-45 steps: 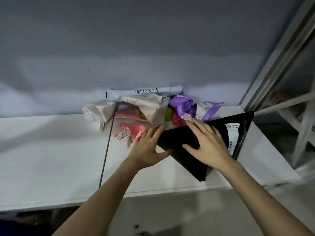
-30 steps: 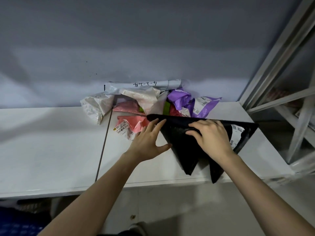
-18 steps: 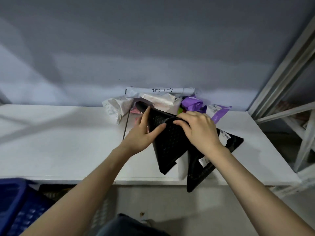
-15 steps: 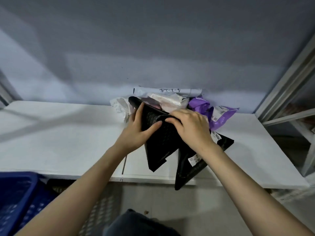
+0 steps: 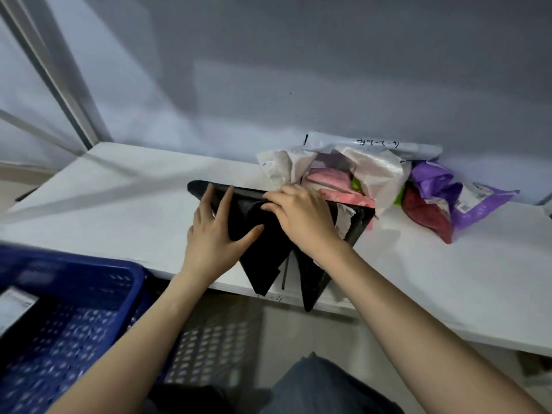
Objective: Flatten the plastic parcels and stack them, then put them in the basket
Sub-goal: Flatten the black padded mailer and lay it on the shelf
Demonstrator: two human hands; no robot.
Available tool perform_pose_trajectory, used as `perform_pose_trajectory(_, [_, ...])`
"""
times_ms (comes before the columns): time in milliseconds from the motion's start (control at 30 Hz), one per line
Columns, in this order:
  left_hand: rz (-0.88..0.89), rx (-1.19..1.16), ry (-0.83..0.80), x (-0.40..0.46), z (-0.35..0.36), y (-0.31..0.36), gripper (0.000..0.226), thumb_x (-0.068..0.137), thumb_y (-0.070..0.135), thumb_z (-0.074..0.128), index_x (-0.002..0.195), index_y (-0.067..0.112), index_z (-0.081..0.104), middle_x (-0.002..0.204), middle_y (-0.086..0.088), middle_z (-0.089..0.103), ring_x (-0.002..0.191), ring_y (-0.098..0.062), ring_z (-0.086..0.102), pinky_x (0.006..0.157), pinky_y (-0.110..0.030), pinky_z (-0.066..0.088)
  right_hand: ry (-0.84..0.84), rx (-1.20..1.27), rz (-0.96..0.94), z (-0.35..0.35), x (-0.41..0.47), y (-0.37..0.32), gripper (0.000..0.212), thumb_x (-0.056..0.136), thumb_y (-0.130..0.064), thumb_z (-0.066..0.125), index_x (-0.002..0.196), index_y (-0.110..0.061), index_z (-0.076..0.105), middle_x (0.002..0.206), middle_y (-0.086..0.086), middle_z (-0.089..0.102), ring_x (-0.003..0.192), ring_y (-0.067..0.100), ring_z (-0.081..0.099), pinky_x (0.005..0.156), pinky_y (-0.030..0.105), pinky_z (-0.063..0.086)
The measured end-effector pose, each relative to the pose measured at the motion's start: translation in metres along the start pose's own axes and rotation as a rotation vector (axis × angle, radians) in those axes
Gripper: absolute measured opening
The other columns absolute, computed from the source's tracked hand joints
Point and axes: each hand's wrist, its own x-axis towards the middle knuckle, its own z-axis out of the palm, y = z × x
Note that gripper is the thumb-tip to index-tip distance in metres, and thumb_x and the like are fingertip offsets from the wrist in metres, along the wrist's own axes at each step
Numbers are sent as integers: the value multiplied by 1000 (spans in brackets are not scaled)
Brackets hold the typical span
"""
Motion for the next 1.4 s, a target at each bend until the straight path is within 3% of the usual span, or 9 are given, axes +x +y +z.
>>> perform_pose_trajectory(167, [101, 77, 29, 3, 15, 3, 86, 69, 65, 38, 143, 20, 33, 149, -5, 31, 135, -27, 35, 96, -49, 43, -106, 138, -22, 18, 3, -2, 35, 88, -21, 60, 121, -11, 62, 116, 7, 65, 111, 26, 58, 95, 36, 46])
perform_pose_trajectory(300, [56, 98, 31, -1, 31, 4, 98, 65, 66, 45, 147, 18, 21, 152, -6, 27, 142, -28, 27, 103, -52, 39, -3, 18, 7, 17, -13, 5, 53, 79, -30, 63, 130, -19, 51, 131, 3, 53, 125, 23, 45, 105, 41, 35])
perform_pose_trajectory(433, [-2, 125, 9, -1, 40, 6, 112, 63, 65, 56, 150, 17, 5, 156, -9, 15, 144, -31, 18, 108, -56, 31, -11, -116, 126, 18, -37, 19, 71, 69, -45, 69, 131, -21, 45, 127, 4, 48, 119, 21, 37, 103, 42, 35])
perform_pose_trajectory(667, [39, 193, 89, 6, 56, 23, 115, 59, 43, 76, 147, 26, 4, 155, -12, 20, 140, -37, 26, 103, -60, 34, -68, -56, 60, 20, -34, 38, 66, 72, -30, 67, 132, -14, 45, 127, 5, 51, 121, 18, 34, 109, 39, 33])
perform_pose_trajectory(867, [102, 238, 49, 14, 52, 13, 112, 65, 33, 75, 150, 21, 4, 154, -15, 19, 135, -36, 34, 99, -49, 41, -203, 50, 66, 9, -32, 53, 64, 79, -25, 64, 137, -17, 40, 132, 1, 51, 127, 20, 40, 111, 32, 25])
perform_pose_trajectory(967, [160, 223, -44, 20, 45, 1, 101, 71, 24, 74, 150, 20, 11, 151, -9, 26, 137, -31, 33, 98, -46, 43, -318, 140, 156, -2, -28, 63, 66, 78, -23, 64, 138, -22, 37, 134, 0, 50, 128, 21, 40, 107, 29, 28])
perform_pose_trajectory(1100, [215, 241, -255, 26, 33, -13, 69, 86, 25, 62, 145, 30, 28, 156, 9, 21, 146, -14, 14, 116, -46, 23, -409, 162, 177, -3, -24, 69, 65, 77, -26, 64, 137, -27, 39, 136, -1, 50, 131, 20, 39, 107, 32, 32])
perform_pose_trajectory(1200, [226, 231, -331, 32, 23, -15, 63, 89, 25, 57, 145, 36, 29, 156, 14, 20, 146, -11, 13, 117, -46, 16, -442, 130, 186, 1, -20, 68, 59, 78, -32, 64, 133, -30, 45, 145, -3, 42, 140, 16, 28, 113, 38, 22])
perform_pose_trajectory(1400, [94, 124, -61, 23, 24, -26, 99, 73, 37, 75, 150, 28, 14, 157, -5, 12, 143, -31, 20, 109, -56, 29, -246, 45, 209, 11, -34, 64, 67, 77, -48, 66, 137, -30, 42, 145, 2, 30, 136, 21, 22, 111, 43, 26])
